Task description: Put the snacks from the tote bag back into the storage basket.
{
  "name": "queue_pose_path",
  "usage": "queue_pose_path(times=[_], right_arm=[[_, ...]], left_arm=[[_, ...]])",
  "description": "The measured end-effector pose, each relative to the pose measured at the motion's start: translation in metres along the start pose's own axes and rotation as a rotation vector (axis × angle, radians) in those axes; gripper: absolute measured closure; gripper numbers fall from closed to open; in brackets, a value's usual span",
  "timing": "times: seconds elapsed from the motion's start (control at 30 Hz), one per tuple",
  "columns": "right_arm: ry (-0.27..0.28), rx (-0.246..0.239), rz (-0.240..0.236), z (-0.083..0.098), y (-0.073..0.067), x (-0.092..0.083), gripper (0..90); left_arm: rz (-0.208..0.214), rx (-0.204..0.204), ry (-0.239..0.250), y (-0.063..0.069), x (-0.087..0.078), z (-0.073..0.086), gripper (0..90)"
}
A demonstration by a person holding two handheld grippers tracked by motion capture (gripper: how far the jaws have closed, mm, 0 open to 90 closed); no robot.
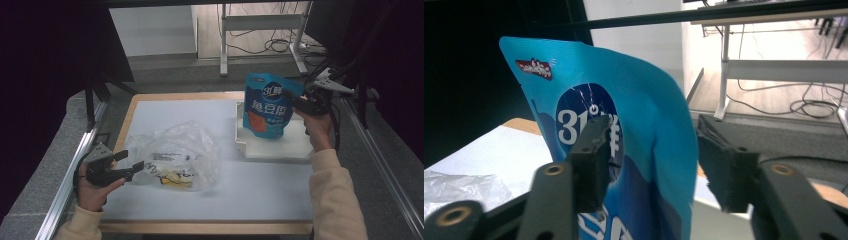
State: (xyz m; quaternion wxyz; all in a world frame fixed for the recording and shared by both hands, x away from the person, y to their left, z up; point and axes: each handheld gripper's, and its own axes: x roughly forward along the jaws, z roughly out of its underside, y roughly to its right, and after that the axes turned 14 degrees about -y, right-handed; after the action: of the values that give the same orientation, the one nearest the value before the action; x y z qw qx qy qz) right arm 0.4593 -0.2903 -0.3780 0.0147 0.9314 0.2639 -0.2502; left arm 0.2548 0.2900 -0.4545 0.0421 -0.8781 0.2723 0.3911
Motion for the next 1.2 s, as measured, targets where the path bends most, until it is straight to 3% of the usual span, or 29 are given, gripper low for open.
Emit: queue_pose_path(times=[0.2,0.6,0.9,1.2], right_arm=[[-0.01,0.022,0.029,0.012,-0.005,-0.016,40.2],[-0.081,0.026,0.002,0.05,-0.017,-0.046,36.9],[-0.123,-0.019,-0.115,0.09,-0.048,-0.056,36.3],[-0.191,-0.079,-0.228,0.122,-0.089,-0.043,36.1]], left_arm=[[0.0,-0.001,0.005,0.001,-0.001,0.0,23.2],[-0.002,0.005,0.001,0.004,-0.001,0.002,23.2],[-0.002,0.008,-0.003,0.006,-0.001,0.003,23.2],[-0.001,0.01,-0.005,0.007,-0.001,0.003,23.2]])
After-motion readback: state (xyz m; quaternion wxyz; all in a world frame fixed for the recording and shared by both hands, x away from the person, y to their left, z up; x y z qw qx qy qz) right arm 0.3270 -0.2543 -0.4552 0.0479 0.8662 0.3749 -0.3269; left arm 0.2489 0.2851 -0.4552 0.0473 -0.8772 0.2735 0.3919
